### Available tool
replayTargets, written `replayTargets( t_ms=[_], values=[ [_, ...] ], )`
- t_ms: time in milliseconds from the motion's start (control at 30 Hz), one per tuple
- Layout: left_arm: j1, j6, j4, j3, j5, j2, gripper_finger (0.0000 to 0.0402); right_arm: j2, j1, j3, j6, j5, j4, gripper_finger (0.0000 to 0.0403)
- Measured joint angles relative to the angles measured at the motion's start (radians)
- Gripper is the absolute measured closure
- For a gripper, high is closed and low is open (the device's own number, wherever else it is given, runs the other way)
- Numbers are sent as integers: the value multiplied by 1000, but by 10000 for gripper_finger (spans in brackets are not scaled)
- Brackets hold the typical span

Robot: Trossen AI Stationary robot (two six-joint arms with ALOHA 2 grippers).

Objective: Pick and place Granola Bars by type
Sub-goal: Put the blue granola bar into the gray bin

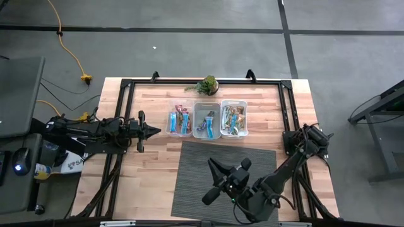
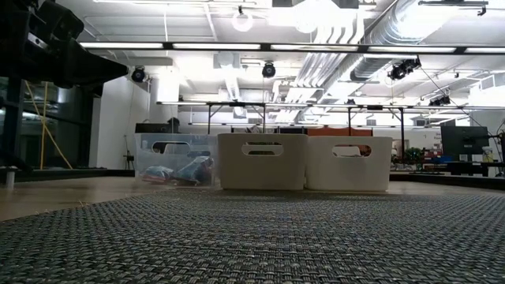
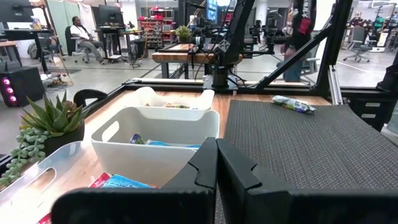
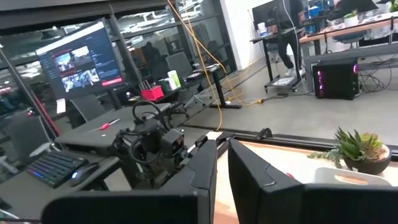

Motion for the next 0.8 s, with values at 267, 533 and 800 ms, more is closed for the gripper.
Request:
replayTargets(
  t_ms=[267,533,800],
  values=[
    [0,0,0,0,0,0,401,0,-32,0,-26,0,0,377],
    [0,0,0,0,0,0,401,0,-100,0,-95,-201,-12,377],
    [0,0,0,0,0,0,401,-18,-245,0,175,-887,-298,377]
  ],
)
